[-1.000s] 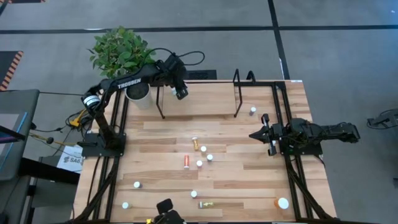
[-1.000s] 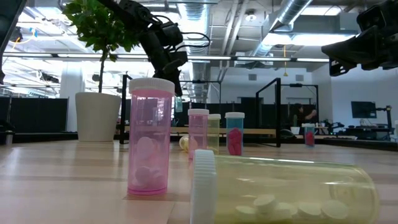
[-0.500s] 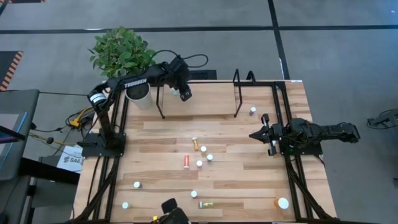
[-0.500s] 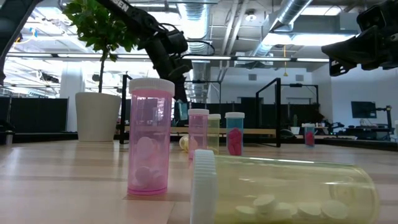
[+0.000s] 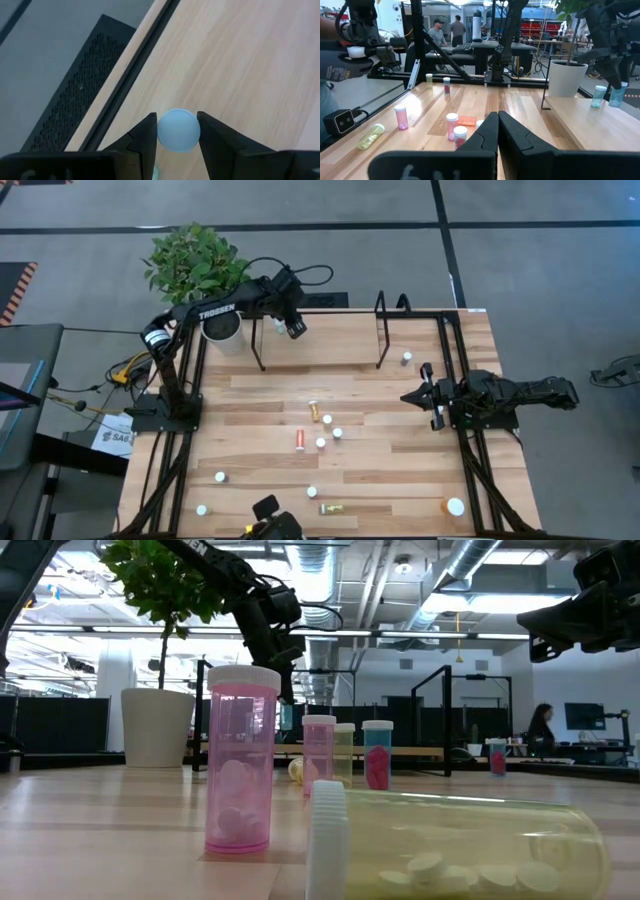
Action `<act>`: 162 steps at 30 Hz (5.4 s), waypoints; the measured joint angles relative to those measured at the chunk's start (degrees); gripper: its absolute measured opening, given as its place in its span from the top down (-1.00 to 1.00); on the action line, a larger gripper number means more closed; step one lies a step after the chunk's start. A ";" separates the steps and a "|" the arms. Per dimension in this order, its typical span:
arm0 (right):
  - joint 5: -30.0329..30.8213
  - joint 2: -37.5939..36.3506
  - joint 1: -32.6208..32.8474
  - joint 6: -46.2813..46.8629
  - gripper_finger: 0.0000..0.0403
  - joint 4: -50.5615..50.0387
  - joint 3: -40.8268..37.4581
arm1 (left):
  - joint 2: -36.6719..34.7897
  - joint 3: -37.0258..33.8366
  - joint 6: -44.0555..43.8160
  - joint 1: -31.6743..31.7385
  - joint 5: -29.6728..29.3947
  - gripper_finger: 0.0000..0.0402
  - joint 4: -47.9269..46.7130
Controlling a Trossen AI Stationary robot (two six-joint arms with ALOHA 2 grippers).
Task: Pick and place medicine bottles onto shelf by color
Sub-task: Put the blue pill bottle on the shelf, then put the yellow pill bottle on the shelf
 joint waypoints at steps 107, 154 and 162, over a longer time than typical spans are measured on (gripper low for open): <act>0.61 -0.01 0.00 0.00 0.87 -0.02 -0.01 | 2.73 15.02 -16.88 -22.61 -5.17 0.03 -4.03; 0.61 -0.01 0.00 0.00 0.87 -0.02 0.01 | 3.76 -14.45 -86.69 -37.86 -6.14 0.03 7.77; 0.64 0.00 0.00 0.00 0.87 -0.13 0.01 | 8.30 -14.10 -85.94 -38.13 -6.46 0.03 11.57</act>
